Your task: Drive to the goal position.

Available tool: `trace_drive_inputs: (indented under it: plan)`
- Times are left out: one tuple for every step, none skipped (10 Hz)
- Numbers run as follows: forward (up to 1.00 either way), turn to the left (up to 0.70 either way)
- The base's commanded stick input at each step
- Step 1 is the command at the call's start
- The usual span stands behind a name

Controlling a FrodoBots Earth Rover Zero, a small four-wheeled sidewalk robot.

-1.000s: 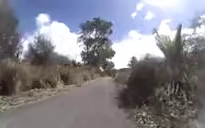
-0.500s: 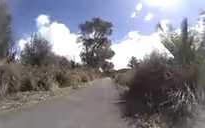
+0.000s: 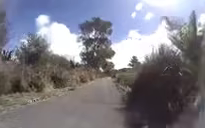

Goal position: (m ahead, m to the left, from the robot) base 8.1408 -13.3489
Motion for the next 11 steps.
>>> trace_drive_inputs:
  plan:
    - [0.85, 0.00]
    - [0.85, 0.00]
    - [0.85, 0.00]
    - [0.85, 0.00]
    - [0.85, 0.00]
    - [0.85, 0.00]
    - [0.85, 0.00]
    - [0.85, 0.00]
    - [0.85, 0.00]
    - [0.85, 0.00]
    - [0.85, 0.00]
